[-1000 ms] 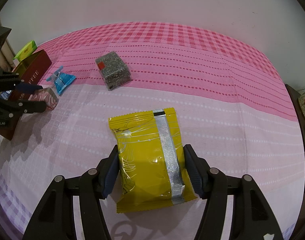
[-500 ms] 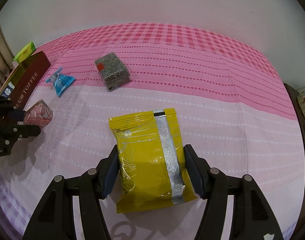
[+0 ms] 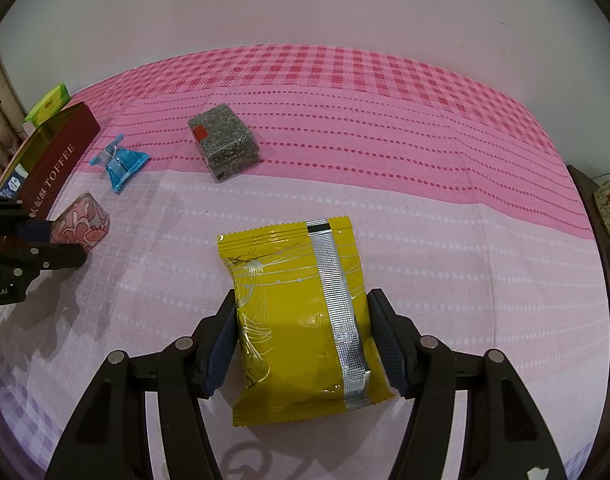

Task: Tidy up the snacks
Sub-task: 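Grasp the pink wrapped candy with the left gripper while the right holds the yellow bag, then carry the pink candy into the gold tin and open the left gripper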

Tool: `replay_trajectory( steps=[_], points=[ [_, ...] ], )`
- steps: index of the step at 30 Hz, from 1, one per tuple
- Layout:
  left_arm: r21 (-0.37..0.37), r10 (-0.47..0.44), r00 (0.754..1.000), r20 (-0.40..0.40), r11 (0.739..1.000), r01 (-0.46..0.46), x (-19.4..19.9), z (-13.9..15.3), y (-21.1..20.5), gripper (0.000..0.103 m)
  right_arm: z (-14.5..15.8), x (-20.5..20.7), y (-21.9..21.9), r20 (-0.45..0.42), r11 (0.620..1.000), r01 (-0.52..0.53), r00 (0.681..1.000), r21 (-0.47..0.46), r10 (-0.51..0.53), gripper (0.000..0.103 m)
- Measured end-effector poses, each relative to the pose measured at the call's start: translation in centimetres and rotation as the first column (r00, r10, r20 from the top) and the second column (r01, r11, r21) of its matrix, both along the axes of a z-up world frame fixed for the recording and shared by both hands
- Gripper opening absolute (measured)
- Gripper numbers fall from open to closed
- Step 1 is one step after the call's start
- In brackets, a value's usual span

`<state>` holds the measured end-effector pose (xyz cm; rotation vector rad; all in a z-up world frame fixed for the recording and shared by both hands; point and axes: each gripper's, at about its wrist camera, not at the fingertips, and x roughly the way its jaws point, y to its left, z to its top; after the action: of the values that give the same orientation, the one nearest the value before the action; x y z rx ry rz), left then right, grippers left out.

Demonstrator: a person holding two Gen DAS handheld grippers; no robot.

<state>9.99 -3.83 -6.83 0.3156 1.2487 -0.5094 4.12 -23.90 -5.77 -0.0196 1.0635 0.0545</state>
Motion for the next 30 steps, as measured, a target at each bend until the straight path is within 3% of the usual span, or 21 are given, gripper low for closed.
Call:
replay_trajectory(
  steps=[14,23,30],
  points=[
    [-0.048,0.025,1.000,0.006,0.999,-0.025,-1.9,1.5,0.6,0.024,0.0,-0.3,0.1,0.010,1.000,0.014,1.000,-0.011,-0.014,0.055],
    [-0.047,0.059,0.993,0.104,0.997,-0.054,-3.2,5.2,2.0,0.024,0.0,-0.2,0.1,0.011,1.000,0.012,1.000,-0.011,-0.012,0.055],
    [-0.041,0.158,0.971,0.177,0.987,-0.153,-3.4,8.3,6.4,0.024,0.1,-0.1,0.0,0.008,1.000,0.012,1.000,-0.010,-0.012,0.055]
  ],
)
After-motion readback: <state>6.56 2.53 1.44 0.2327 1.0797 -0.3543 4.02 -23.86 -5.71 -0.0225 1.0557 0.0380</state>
